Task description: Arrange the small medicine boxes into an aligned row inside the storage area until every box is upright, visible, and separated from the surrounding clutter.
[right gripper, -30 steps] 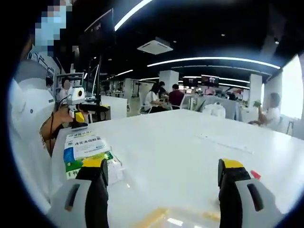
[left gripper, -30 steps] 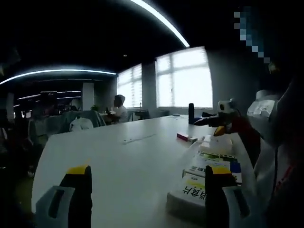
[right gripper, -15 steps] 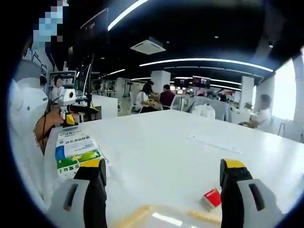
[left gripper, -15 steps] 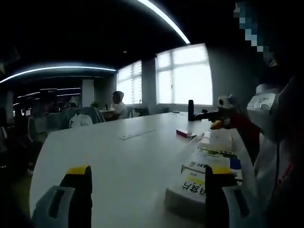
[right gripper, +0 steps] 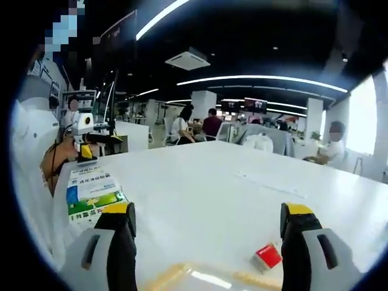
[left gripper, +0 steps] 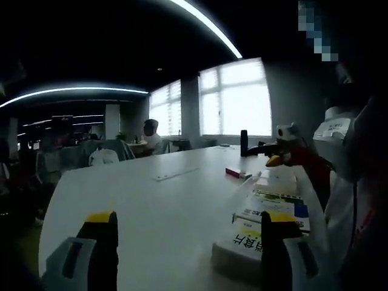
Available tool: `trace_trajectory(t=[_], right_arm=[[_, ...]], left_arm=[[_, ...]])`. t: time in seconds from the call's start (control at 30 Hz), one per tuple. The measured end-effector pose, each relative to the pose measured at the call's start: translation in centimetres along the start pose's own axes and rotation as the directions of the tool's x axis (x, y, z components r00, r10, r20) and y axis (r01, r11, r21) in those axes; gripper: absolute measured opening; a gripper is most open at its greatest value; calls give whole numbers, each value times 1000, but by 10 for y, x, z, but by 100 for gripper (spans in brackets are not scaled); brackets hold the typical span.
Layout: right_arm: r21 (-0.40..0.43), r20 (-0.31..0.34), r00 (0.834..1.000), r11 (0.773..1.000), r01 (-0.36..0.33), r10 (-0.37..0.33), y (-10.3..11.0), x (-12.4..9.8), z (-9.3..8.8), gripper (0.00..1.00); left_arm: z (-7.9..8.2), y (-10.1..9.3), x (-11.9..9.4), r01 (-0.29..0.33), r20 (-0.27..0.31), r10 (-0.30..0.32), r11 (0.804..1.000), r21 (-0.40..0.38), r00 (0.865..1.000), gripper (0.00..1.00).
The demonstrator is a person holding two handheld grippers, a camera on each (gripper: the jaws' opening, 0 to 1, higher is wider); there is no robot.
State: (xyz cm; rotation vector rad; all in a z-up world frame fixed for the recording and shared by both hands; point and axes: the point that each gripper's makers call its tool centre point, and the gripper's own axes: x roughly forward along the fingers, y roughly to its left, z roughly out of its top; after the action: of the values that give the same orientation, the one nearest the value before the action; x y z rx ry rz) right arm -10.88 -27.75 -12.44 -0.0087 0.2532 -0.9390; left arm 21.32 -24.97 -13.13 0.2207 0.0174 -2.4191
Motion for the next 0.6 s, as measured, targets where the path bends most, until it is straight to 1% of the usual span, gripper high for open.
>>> trace_trajectory(t=[0.1,0.3,0.6], right_arm=[[1,-6,1000,1000,5,-5,-1,-1,-2,97],[-4,-18,999,999,33,-33,-9,-6,-4,96],[3,-28,997,998,70,-70,-20,-11,-8,96]], left_arm=[[-3,2,-1,-9,-9,9,1000,7,1000,98],[1,3,-1,-9,13,9,1000,-8,1000,97],[2,1,-3,-12,9,12,1000,9,1000,97]])
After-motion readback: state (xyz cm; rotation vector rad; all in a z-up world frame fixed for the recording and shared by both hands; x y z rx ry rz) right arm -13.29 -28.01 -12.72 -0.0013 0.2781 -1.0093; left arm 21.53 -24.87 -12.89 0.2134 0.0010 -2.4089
